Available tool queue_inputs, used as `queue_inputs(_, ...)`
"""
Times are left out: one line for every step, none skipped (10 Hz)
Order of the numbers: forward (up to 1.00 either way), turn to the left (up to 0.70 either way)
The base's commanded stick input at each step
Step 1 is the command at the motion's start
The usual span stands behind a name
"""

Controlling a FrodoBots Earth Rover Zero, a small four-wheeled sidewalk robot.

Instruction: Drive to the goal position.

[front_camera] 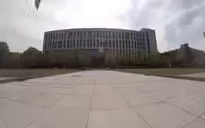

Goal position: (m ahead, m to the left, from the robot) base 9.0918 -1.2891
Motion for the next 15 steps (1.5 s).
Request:
queue_inputs(0.7,0.0)
queue_inputs(0.7,0.0)
queue_inputs(0.7,0.0)
queue_inputs(0.7,0.0)
queue_inputs(0.7,0.0)
queue_inputs(0.7,0.0)
queue_inputs(0.7,0.0)
queue_inputs(0.7,0.0)
queue_inputs(0.7,0.0)
queue_inputs(0.7,0.0)
queue_inputs(0.7,0.0)
queue_inputs(0.7,0.0)
queue_inputs(0.7,0.0)
queue_inputs(0.7,0.0)
queue_inputs(0.7,0.0)
